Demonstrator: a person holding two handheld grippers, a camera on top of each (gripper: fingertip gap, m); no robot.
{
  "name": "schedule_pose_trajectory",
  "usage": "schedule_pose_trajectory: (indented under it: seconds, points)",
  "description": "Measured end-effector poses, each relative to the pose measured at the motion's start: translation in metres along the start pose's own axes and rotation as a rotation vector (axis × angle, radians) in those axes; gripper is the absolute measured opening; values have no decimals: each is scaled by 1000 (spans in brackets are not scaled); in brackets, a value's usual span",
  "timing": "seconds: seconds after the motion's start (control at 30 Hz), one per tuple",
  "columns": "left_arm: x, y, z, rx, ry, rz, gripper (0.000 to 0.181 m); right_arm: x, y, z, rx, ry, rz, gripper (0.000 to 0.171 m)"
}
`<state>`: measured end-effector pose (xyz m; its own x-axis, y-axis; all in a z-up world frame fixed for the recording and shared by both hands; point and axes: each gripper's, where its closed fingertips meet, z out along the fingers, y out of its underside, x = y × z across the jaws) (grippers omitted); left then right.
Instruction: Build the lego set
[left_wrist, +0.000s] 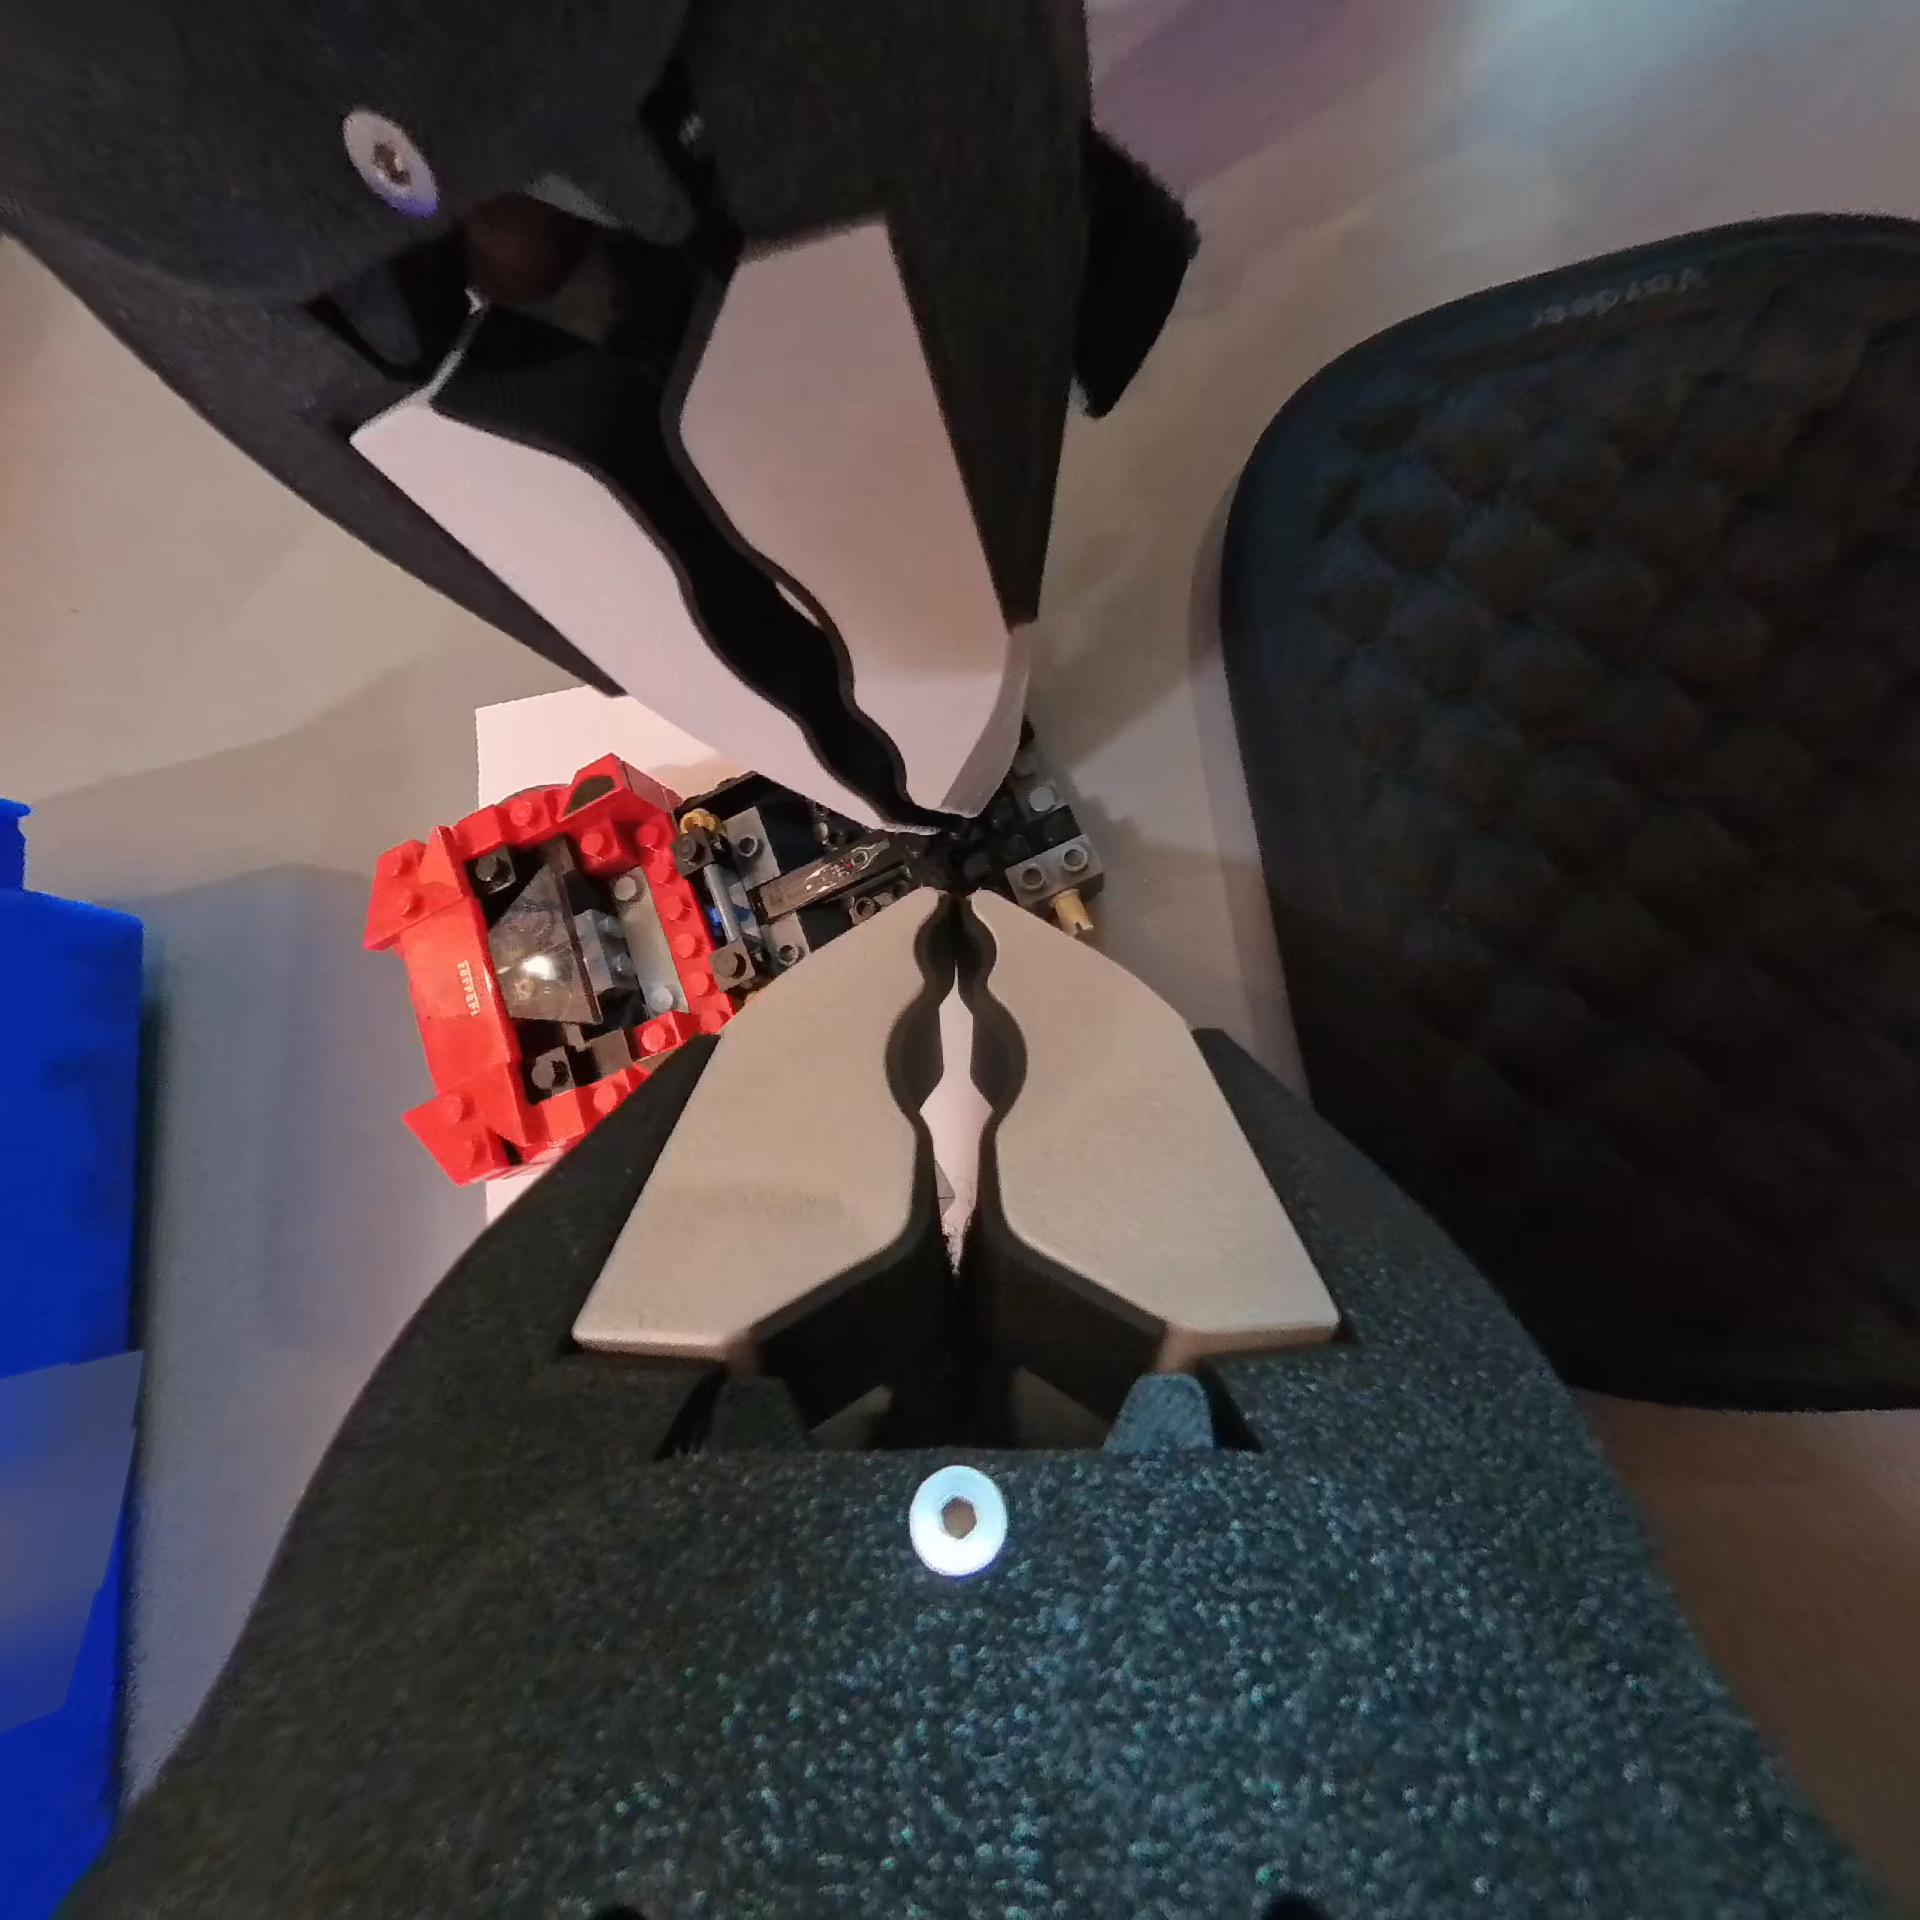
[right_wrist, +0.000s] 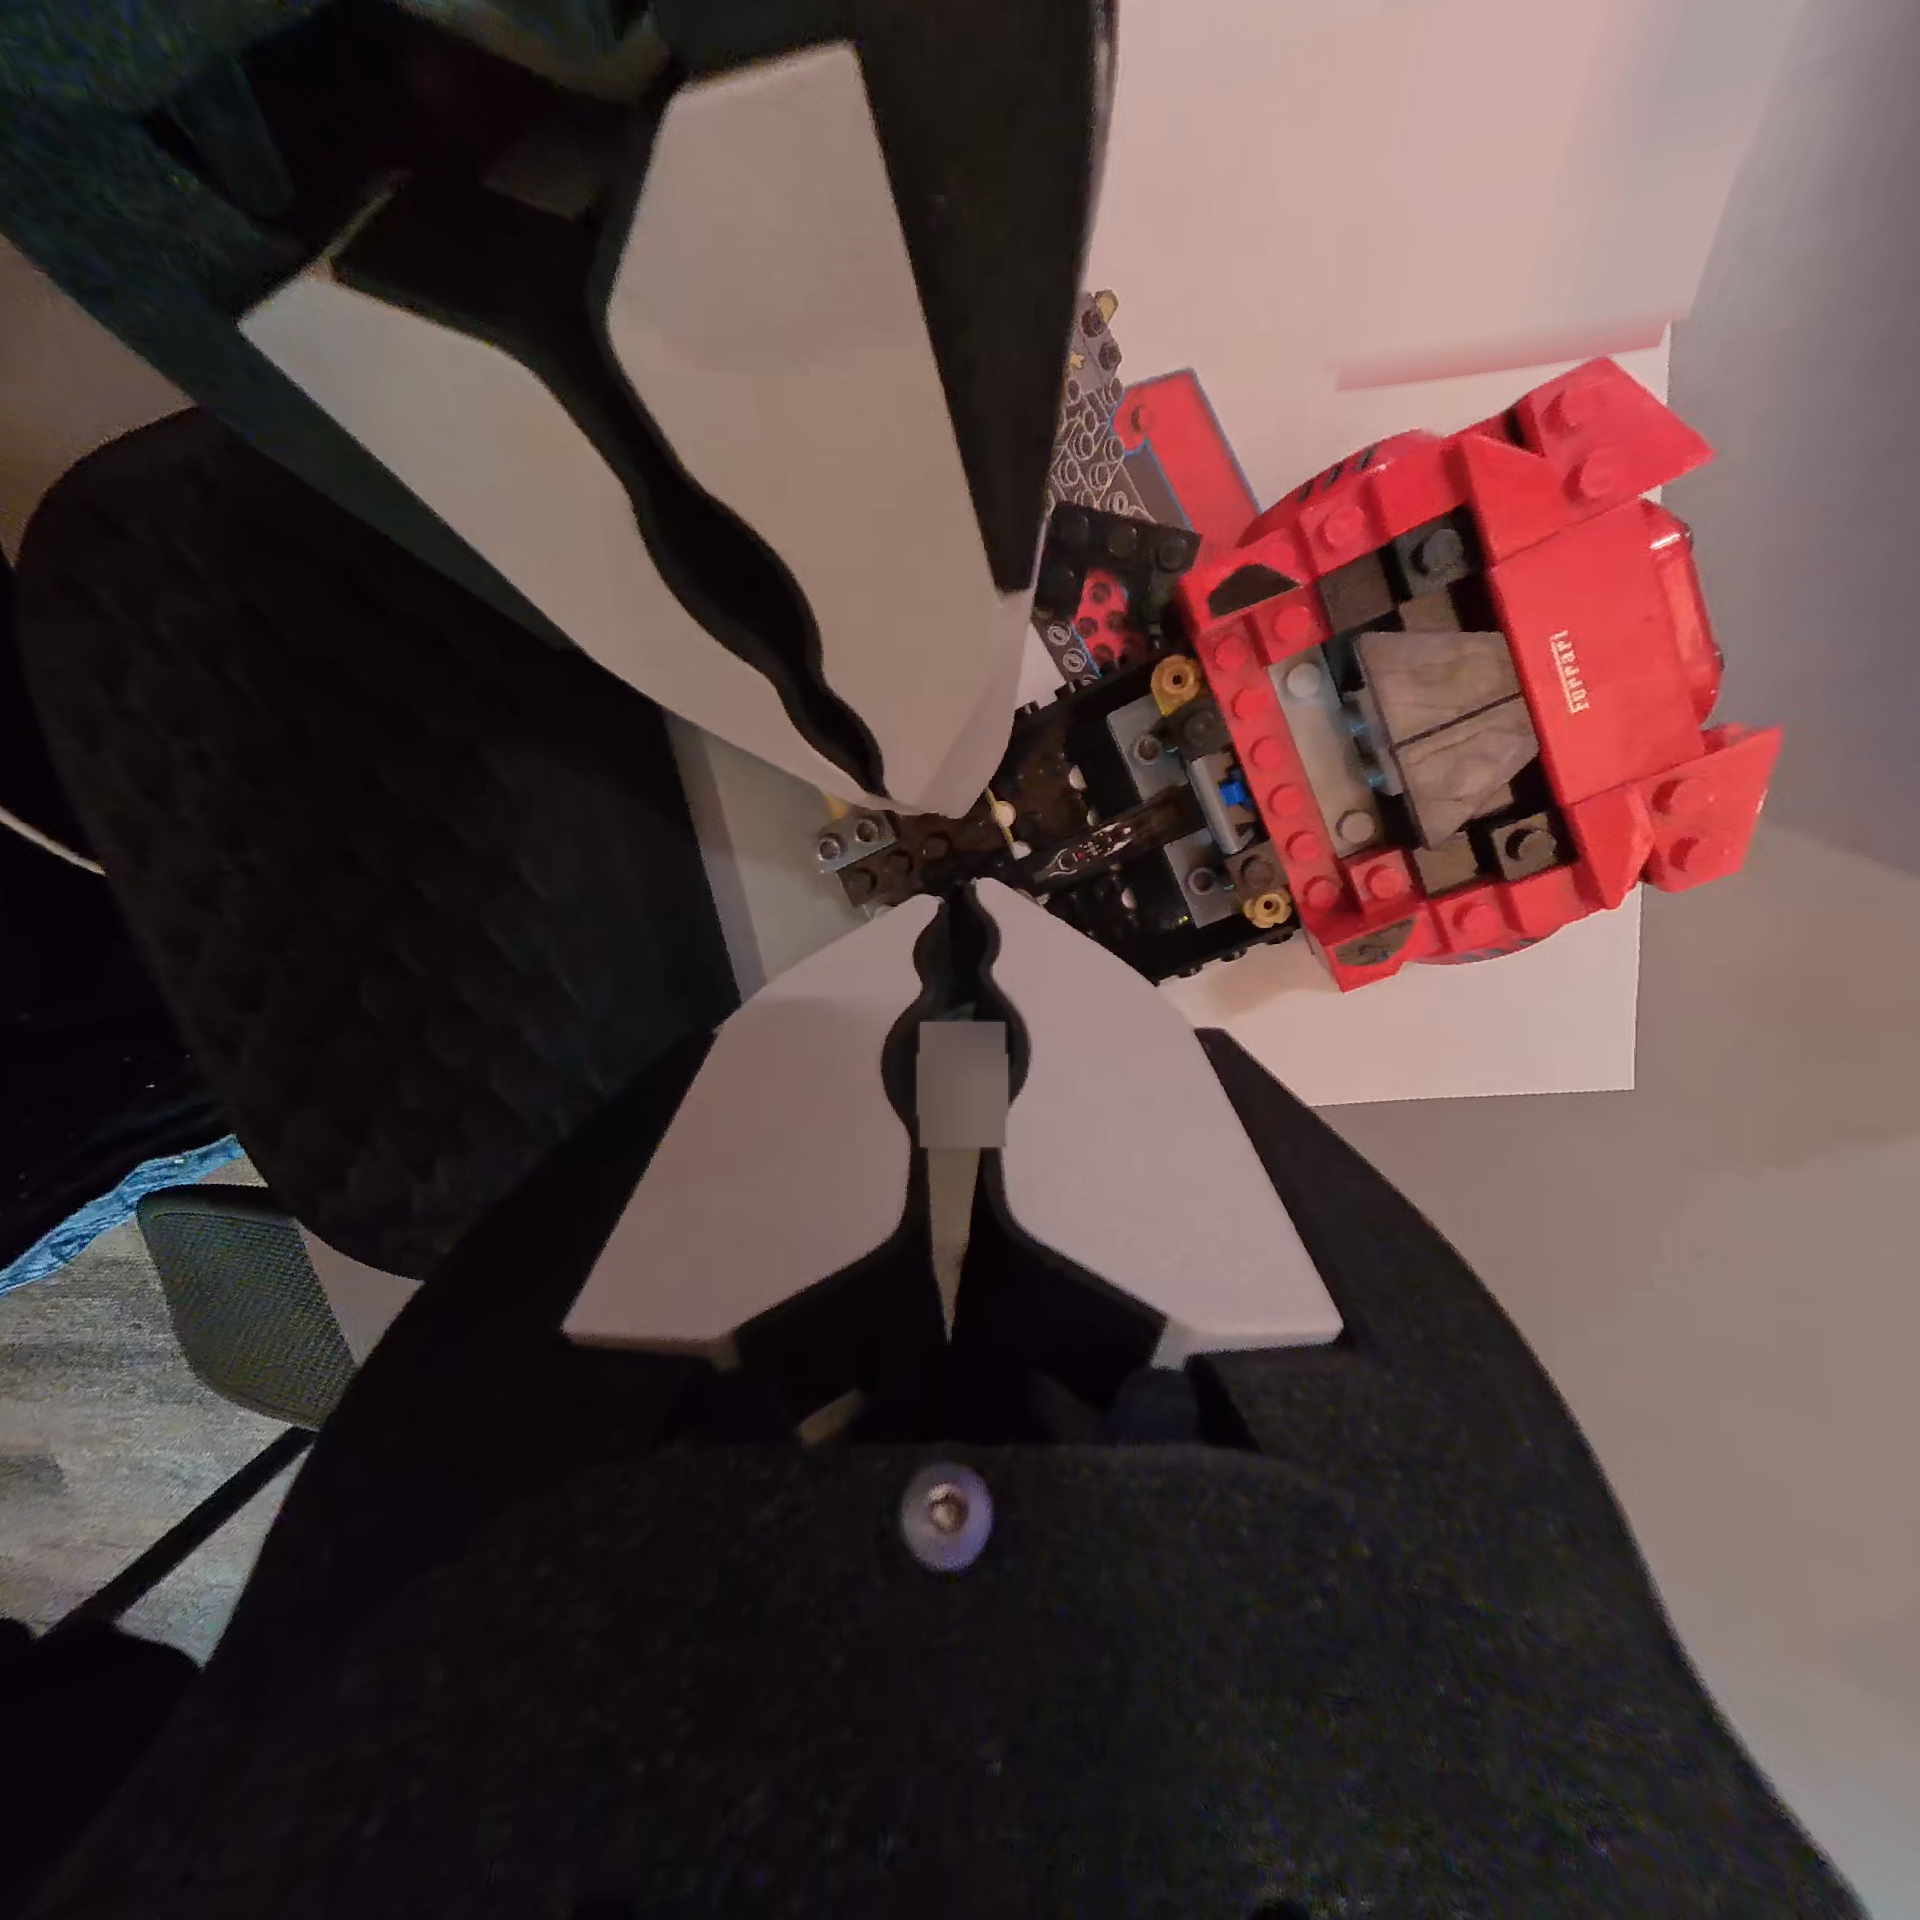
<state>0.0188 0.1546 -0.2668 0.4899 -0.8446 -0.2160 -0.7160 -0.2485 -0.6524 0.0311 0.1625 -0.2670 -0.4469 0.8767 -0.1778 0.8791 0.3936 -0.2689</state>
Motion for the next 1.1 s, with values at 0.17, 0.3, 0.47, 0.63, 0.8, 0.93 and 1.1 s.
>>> schedule_pose_trajectory:
  seconds: [0.17, 0.3, 0.47, 0.63, 0.8, 0.93, 1.1]
  points:
    - [-4, 0, -6, 5, 35, -46, 0, 0, 0, -6, 38, 32, -45, 11]
    - [-20, -8, -47, 119, -4, -143, 0, 1, -9, -30, 199, 63, -10, 17]
    - [-32, -9, -107, 230, -66, -277, 13, -2, -26, -27, 226, 102, -60, 21]
    - [-25, 10, -158, 327, -266, -363, 18, 0, -60, 2, 172, 106, -164, 32]
    - [13, 29, -154, 289, -277, -344, 18, 21, -60, 13, -48, 147, -274, 28]
    - [23, 29, -156, 311, -281, -333, 17, 24, -55, 20, -178, 149, -283, 42]
    - [28, 29, -163, 339, -296, -310, 17, 25, -47, 26, -236, 136, -260, 29]
